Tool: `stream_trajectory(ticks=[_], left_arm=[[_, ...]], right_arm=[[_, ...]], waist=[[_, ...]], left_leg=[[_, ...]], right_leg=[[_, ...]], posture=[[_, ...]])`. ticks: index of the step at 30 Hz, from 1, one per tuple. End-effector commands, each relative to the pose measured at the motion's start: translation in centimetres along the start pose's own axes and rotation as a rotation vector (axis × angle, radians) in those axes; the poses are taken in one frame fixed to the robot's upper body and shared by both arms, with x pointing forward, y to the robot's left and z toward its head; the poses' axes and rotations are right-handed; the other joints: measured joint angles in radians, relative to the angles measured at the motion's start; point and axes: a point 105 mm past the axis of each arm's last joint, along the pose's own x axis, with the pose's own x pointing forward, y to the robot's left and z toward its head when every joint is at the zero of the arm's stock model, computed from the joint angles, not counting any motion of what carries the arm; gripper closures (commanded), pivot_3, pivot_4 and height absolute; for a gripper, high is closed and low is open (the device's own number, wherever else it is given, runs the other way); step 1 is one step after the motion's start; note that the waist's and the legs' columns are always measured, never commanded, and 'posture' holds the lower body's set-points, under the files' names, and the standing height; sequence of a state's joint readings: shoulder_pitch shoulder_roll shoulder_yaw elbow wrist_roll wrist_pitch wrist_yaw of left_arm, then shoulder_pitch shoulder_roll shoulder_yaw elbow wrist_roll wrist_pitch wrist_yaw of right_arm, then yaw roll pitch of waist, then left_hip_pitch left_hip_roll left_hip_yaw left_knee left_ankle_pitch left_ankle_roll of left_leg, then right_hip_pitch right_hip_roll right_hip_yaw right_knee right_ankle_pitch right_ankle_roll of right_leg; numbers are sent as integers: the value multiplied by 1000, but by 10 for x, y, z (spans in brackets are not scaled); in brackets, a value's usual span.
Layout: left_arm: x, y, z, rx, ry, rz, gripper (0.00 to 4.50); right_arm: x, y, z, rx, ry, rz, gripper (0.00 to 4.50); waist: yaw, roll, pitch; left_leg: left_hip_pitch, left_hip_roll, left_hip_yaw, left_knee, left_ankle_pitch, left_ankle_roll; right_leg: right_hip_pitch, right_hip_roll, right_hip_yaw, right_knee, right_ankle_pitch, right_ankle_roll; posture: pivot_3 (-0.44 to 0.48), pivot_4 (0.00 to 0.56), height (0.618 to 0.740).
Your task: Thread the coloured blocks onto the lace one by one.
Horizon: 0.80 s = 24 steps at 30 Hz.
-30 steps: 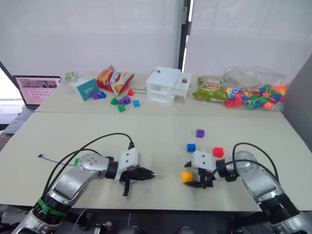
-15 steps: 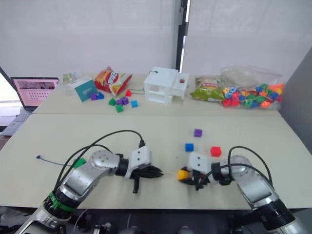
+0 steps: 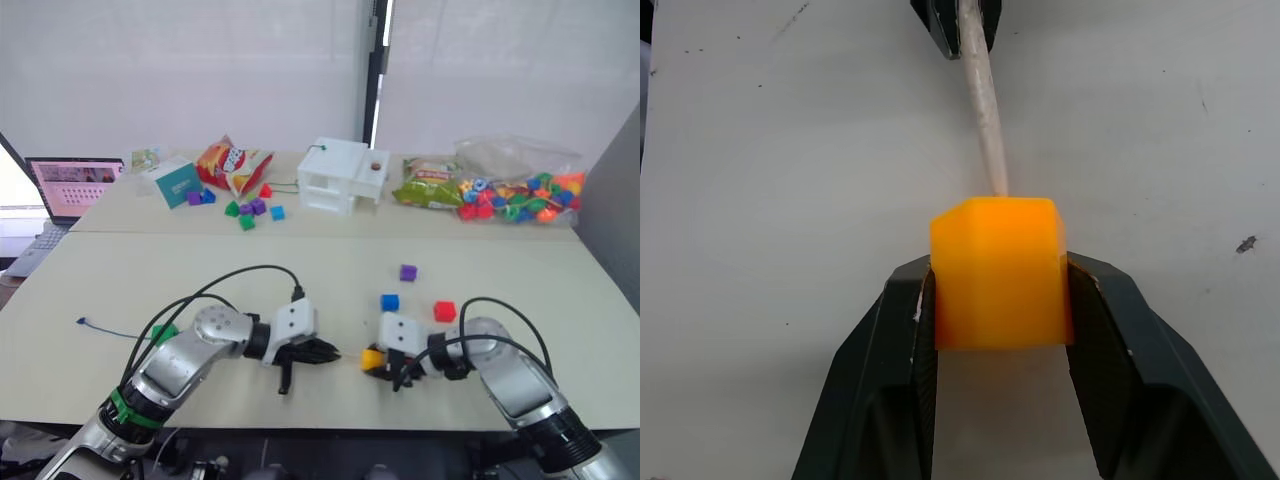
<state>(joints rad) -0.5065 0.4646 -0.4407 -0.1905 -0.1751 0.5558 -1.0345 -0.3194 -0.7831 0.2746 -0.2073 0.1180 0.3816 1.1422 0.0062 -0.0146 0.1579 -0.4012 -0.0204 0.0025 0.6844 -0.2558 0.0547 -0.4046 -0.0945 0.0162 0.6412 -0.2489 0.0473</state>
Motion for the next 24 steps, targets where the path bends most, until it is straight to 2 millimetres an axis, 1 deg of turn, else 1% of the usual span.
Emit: stream_trajectory(ticks=[1,4,8,11,15,24], left_arm=[[9,-8,15,49,-39,-61,4500],[10,-8,14,53,-27,-76,4500],[7,-6,11,53,-10,-72,4500],[8,-7,13,56,-22,-69,4500],[19,-12,22,61,-63,-103,4500],[36,-21,30,82,-85,-199,4500]], right_arm=[[12,7,12,-26,-23,33,3216],[13,7,15,-18,-27,30,3216],[12,6,11,-13,-16,23,3216],[11,7,10,-9,-14,23,3216],[14,7,13,-5,-20,22,3216],[20,11,16,-16,-11,39,3216]], waist=[[-1,0,0],[-3,0,0],[-2,0,0],[-2,0,0],[1,0,0],[7,0,0]], left_leg=[[0,0,0,0,0,0],[0,0,0,0,0,0],[0,0,0,0,0,0],[0,0,0,0,0,0],[0,0,0,0,0,0],[0,-1,0,3,0,0]], right_leg=[[0,0,0,0,0,0],[0,0,0,0,0,0],[0,0,0,0,0,0],[0,0,0,0,0,0],[0,0,0,0,0,0],[2,0,-1,1,0,0]], posture=[[0,150,740],[0,150,740],[0,150,740],[0,150,740],[0,150,740],[0,150,740]])
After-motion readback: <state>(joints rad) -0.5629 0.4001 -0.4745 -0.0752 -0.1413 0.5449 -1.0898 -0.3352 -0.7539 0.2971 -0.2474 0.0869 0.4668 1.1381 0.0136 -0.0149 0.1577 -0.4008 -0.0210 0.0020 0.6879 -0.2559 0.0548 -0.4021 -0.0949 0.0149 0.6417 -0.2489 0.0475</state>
